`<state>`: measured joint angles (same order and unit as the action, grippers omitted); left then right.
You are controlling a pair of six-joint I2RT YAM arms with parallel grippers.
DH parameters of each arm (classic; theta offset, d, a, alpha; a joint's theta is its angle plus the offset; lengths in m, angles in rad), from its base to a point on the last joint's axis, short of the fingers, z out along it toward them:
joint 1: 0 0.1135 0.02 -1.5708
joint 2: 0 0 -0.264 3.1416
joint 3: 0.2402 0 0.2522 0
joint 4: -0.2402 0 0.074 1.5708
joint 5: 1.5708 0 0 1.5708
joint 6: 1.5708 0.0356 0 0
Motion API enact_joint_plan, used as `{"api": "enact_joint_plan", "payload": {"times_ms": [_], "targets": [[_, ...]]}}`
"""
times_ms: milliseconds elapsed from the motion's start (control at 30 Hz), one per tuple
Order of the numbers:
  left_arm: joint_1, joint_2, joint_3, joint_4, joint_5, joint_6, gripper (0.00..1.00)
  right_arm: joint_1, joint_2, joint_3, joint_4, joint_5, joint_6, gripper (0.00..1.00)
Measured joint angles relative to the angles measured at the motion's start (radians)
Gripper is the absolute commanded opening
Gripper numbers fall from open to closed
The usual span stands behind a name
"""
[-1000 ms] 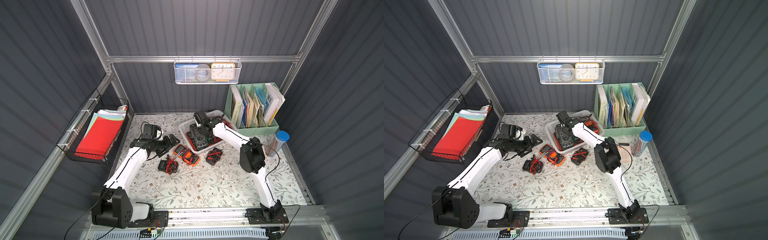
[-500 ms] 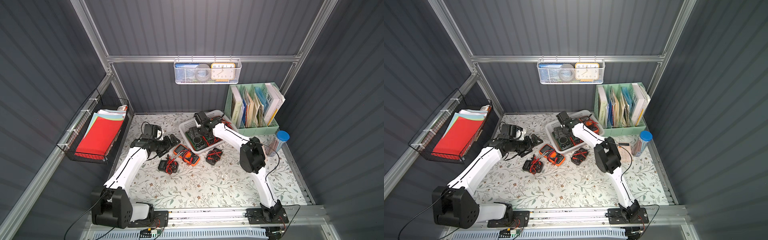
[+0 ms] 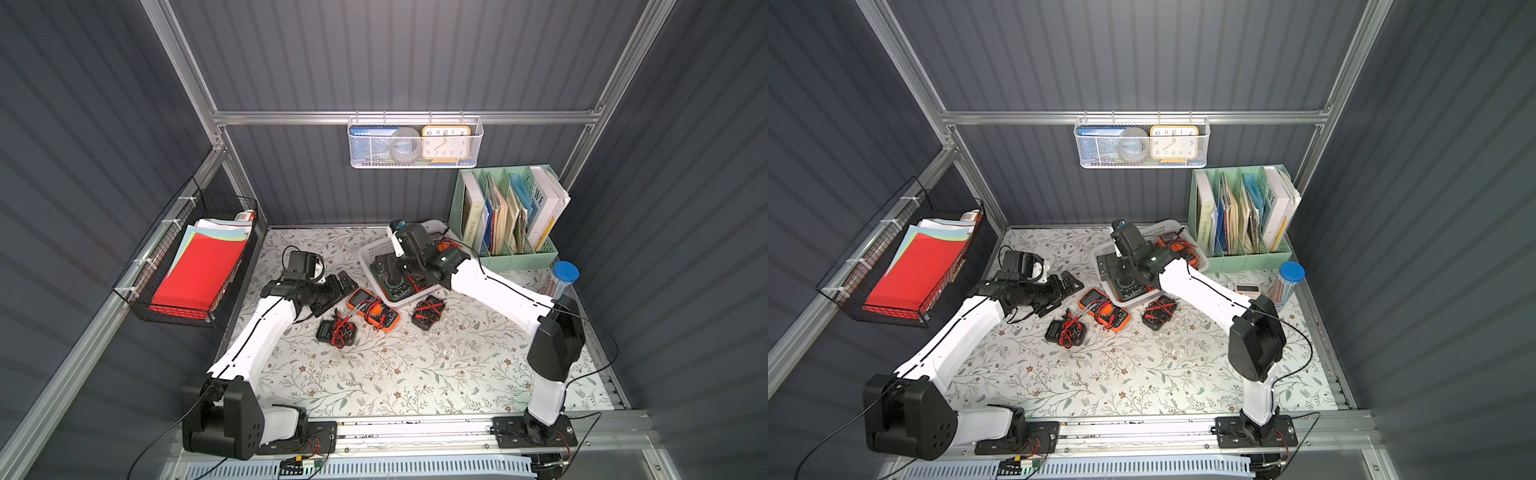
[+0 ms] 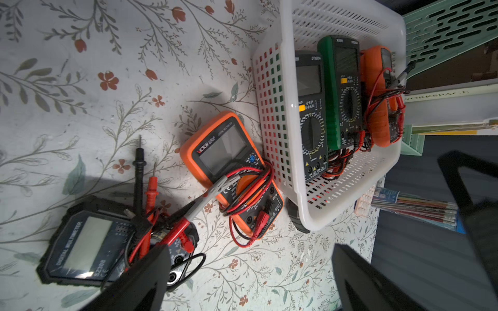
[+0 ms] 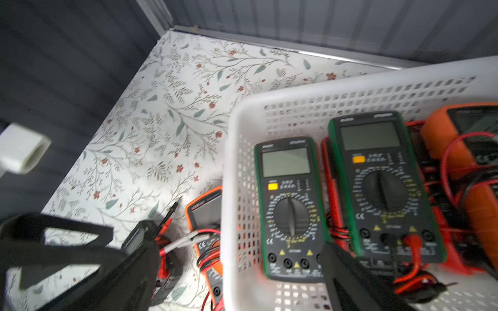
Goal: Put the multimeter into the basket
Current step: Place the multimeter in the basket, then pick up the multimeter from the center of the board.
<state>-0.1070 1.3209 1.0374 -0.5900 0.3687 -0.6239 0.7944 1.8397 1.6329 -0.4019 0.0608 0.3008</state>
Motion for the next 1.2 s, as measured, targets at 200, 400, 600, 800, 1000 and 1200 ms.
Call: {"api": "enact_joint_plan", "payload": {"times_ms": [200, 400, 600, 800, 1000, 1200], "targets": [[0.001, -0.011, 0.0, -0.049, -0.053, 0.006, 0.99, 0.085, -0.023, -0.214, 0.045, 0.022, 0.03, 0.99], [0.005, -0.013, 0.003, -0.077, -0.069, 0.014, 0.99, 0.093, -0.023, -0.309, 0.161, 0.076, 0.035, 0.99], [0.009, -0.019, 0.003, -0.082, -0.07, 0.022, 0.99, 0.093, -0.015, -0.333, 0.222, 0.099, 0.031, 0.99], [0.009, -0.026, 0.009, -0.083, -0.068, 0.029, 0.99, 0.099, -0.118, -0.424, 0.244, 0.088, 0.033, 0.99], [0.009, -0.026, 0.015, -0.08, -0.058, 0.04, 0.99, 0.107, -0.206, -0.434, 0.2, 0.072, 0.039, 0.99], [0.009, -0.026, 0.015, -0.078, -0.051, 0.052, 0.99, 0.107, -0.193, -0.525, 0.229, 0.063, 0.068, 0.99]]}}
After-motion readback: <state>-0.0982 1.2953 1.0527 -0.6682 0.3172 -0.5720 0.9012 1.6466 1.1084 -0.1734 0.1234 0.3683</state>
